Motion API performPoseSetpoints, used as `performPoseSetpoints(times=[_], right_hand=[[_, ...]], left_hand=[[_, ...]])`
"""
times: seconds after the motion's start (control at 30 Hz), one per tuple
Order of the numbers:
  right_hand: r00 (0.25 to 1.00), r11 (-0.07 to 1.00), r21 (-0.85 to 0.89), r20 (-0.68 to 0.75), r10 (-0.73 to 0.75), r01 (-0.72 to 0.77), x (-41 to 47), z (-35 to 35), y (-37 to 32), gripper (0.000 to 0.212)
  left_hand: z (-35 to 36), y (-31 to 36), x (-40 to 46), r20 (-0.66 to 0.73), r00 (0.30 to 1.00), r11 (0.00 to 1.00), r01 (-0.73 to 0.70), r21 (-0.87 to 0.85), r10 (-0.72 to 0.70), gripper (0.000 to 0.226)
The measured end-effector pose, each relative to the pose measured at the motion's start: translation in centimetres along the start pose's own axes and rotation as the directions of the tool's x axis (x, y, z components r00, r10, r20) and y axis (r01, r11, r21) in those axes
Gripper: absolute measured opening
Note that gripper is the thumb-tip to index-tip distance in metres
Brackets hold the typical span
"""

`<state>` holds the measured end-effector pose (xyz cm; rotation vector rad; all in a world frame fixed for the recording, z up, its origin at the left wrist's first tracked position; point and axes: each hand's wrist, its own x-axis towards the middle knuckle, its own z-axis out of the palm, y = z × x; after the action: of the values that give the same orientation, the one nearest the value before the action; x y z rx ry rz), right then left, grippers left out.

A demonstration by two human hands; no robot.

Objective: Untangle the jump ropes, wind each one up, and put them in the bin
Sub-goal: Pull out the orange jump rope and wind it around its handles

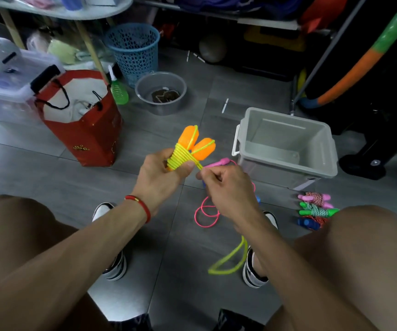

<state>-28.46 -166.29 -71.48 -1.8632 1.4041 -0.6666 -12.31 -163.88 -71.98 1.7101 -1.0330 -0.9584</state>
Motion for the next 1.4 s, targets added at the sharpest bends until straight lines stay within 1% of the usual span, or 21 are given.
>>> performPoseSetpoints(times=[0.13,0.2,0.27,0.33,0.4,0.47,0.5,0.53,0.57,0.63,0.67,0.73,0.77,0.8,0.83,0.9,0.97,1.07,1.2,1.3,1.4], right_hand=[[1.000,0.997,0.078,0.001,-0.001,0.000,-0.2,0.2,-0.7,0.038],[1.000,0.991,0.136,-0.014,0.020,-0.017,-0.6,0.2,-1.0,0.050],[0.996,0.980,0.184,-0.021,0.082,-0.077,-0.9,0.3,-1.0,0.058],[0.993,0.965,0.241,-0.036,0.116,-0.104,-1.2,0.1,-1.0,0.063],[0.988,0.959,0.259,-0.077,0.136,-0.112,-1.0,-0.4,-0.9,0.062],[0.988,0.957,0.274,-0.093,0.124,-0.095,-0.6,-1.1,-0.6,0.055],[0.991,0.955,0.286,-0.075,0.108,-0.083,-0.4,-1.6,-0.5,0.051],[0.995,0.951,0.302,-0.043,0.086,-0.069,-0.3,-2.0,-0.3,0.048],[0.999,0.944,0.326,-0.001,0.053,-0.050,-0.2,-2.3,-0.2,0.043],[0.991,0.914,0.407,0.119,-0.055,0.002,-0.4,-2.9,-0.5,0.025],[0.978,0.897,0.442,0.177,-0.111,0.022,-0.6,-3.1,-0.7,0.018],[0.946,0.877,0.480,0.274,-0.176,0.024,-0.7,-3.5,-0.9,0.016],[0.932,0.882,0.470,0.314,-0.179,0.011,-0.8,-3.6,-0.9,0.019],[0.926,0.905,0.426,0.338,-0.169,0.010,-0.7,-3.6,-0.9,0.024],[0.929,0.939,0.343,0.335,-0.155,0.033,-0.7,-3.4,-0.8,0.026],[0.957,0.987,0.103,0.254,-0.143,0.121,-0.5,-2.9,-0.3,0.023],[0.982,0.993,-0.036,0.158,-0.105,0.112,0.0,-2.4,0.0,0.028],[0.994,0.999,0.002,0.104,-0.034,0.034,0.5,-1.8,0.2,0.020],[0.994,0.998,-0.059,0.109,0.005,0.001,0.9,-1.4,0.9,0.014],[0.995,0.999,-0.048,0.099,-0.004,0.009,0.5,-1.0,0.2,0.027],[0.999,0.999,0.009,-0.002,-0.036,0.036,-0.3,-0.3,-0.3,0.037]], left_hand=[[0.8,0.2,-0.5,-0.062,0.990,0.964,-0.111,0.243,0.129,0.016],[1.3,0.4,-1.1,-0.080,0.974,0.921,-0.172,0.349,0.213,0.028],[1.4,0.1,-1.4,0.013,0.953,0.863,-0.282,0.419,0.304,0.045],[1.3,-0.5,-1.3,0.140,0.922,0.807,-0.383,0.449,0.360,0.061],[1.4,-0.6,-1.7,0.218,0.877,0.766,-0.480,0.428,0.428,0.068],[1.2,0.2,-2.0,0.281,0.853,0.816,-0.511,0.272,0.440,0.061],[0.8,0.9,-2.0,0.307,0.866,0.881,-0.451,0.143,0.394,0.054],[0.2,1.6,-1.8,0.331,0.888,0.941,-0.338,-0.006,0.320,0.048],[-0.4,2.2,-1.5,0.342,0.909,0.969,-0.200,-0.148,0.239,0.046],[-1.5,2.7,-0.8,0.371,0.921,0.969,-0.022,-0.245,0.115,0.047],[-1.8,2.7,-0.6,0.442,0.894,0.970,0.034,-0.239,0.077,0.048],[-1.9,2.7,-0.8,0.607,0.794,0.957,0.141,-0.254,0.044,0.046],[-1.8,2.7,-0.9,0.647,0.762,0.943,0.198,-0.269,0.024,0.045],[-1.7,2.7,-1.0,0.656,0.755,0.937,0.222,-0.271,0.011,0.043],[-1.7,2.7,-0.9,0.647,0.763,0.937,0.225,-0.267,0.001,0.040],[-1.5,2.5,-0.8,0.579,0.815,0.943,0.215,-0.254,-0.030,0.033],[-1.3,2.4,-0.5,0.498,0.865,0.949,0.206,-0.239,-0.062,0.035],[-1.2,2.2,-0.1,0.386,0.920,0.956,0.174,-0.236,-0.072,0.042],[-1.5,1.4,0.7,0.237,0.964,0.956,0.178,-0.234,-0.121,0.037],[-0.4,0.7,0.7,0.128,0.984,0.976,0.141,-0.167,-0.120,0.028],[0.9,0.3,0.6,0.034,0.998,0.997,0.053,-0.050,-0.051,0.026]])
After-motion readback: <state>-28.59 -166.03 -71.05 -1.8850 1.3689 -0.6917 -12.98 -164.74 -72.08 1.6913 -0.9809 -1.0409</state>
